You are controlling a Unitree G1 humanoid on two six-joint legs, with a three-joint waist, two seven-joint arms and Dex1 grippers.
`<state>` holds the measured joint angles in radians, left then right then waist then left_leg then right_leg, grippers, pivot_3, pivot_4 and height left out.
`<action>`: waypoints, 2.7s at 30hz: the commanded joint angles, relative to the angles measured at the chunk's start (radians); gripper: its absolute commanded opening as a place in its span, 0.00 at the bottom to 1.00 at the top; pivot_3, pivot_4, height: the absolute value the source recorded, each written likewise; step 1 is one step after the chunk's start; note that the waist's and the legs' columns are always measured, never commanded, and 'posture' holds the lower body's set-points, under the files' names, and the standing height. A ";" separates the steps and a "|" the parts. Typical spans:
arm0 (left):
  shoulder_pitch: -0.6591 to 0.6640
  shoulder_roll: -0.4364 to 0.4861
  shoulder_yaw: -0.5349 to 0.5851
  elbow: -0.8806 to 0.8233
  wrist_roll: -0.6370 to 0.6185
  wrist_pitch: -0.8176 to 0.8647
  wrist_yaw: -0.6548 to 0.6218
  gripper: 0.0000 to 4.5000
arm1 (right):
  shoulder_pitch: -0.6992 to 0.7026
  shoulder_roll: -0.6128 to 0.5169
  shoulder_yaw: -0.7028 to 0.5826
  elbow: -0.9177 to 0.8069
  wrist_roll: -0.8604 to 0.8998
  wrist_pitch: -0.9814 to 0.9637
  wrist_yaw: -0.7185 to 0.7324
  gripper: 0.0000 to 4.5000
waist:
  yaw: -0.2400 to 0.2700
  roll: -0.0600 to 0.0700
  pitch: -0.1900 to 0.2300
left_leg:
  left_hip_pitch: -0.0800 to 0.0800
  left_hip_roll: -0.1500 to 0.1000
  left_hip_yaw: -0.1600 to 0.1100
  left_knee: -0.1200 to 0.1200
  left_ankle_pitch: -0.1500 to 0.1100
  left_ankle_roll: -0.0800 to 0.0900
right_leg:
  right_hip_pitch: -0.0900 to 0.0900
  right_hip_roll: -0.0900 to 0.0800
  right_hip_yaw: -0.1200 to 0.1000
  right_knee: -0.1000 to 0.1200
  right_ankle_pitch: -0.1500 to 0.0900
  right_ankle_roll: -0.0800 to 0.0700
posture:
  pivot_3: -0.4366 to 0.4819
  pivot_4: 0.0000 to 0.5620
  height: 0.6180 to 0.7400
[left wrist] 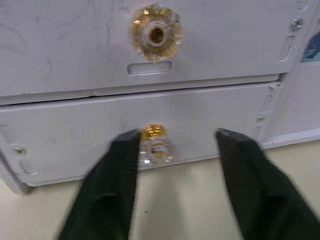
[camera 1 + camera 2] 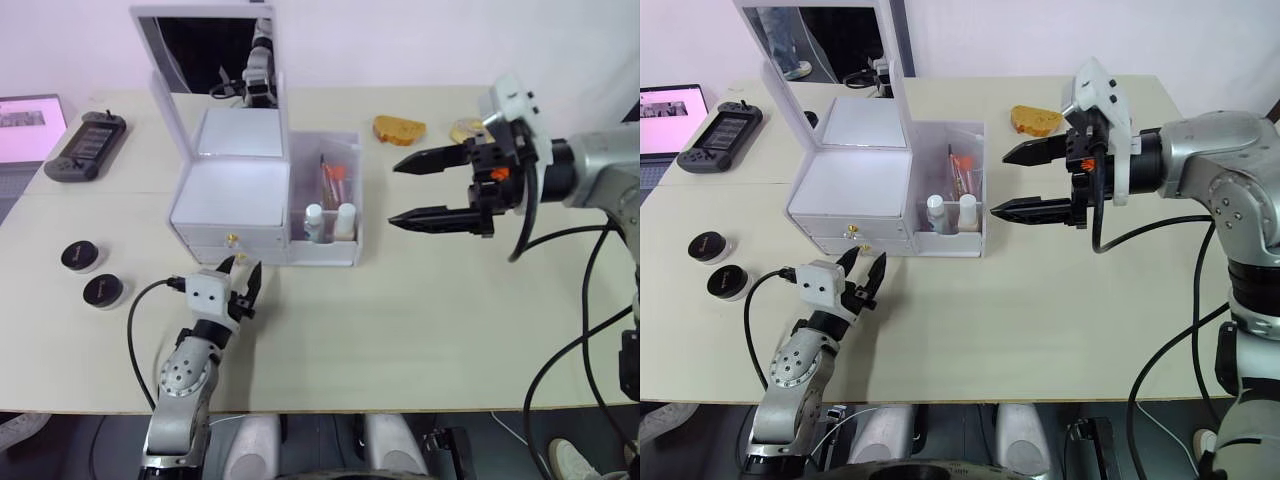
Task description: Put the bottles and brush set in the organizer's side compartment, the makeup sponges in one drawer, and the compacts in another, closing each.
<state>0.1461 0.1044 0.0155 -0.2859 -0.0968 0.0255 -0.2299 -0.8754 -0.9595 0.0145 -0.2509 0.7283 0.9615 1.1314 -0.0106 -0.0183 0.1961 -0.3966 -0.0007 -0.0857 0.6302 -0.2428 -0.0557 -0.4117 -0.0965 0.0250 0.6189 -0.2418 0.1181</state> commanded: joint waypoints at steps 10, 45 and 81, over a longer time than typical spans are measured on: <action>0.029 -0.003 -0.018 -0.058 0.012 -0.011 0.030 0.07 | -0.027 -0.007 -0.028 -0.022 0.002 -0.007 -0.013 1.00 | -0.001 0.000 0.000 | 0.000 0.000 0.000 0.000 0.000 0.000 | 0.000 0.000 0.000 0.000 0.000 0.000 | 0.48 0.27 1.00; 0.478 0.113 -0.013 -0.442 -0.148 0.043 -0.078 0.07 | -0.027 0.033 0.016 0.038 -0.036 -0.050 0.050 1.00 | -0.003 0.000 0.000 | -0.005 0.000 0.001 0.002 -0.003 0.004 | -0.003 0.000 0.000 -0.003 -0.002 -0.002 | 0.48 0.27 1.00; 0.409 0.603 0.888 0.367 -0.575 -0.020 -0.676 0.99 | 0.589 -0.002 -0.310 0.500 -0.231 -0.666 0.136 1.00 | -0.015 0.000 -0.001 | 0.004 0.000 0.002 0.001 -0.002 0.004 | 0.003 0.000 0.000 0.001 -0.002 -0.003 | 0.48 0.27 1.00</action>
<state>0.5500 0.6878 0.8507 0.0323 -0.6862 0.0419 -0.8753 -0.2825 -0.9593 -0.2387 0.2178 0.5010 0.3410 1.2776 -0.0253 -0.0183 0.1948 -0.3916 -0.0004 -0.0834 0.6314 -0.2452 -0.0514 -0.4084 -0.0966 0.0255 0.6202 -0.2438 0.1148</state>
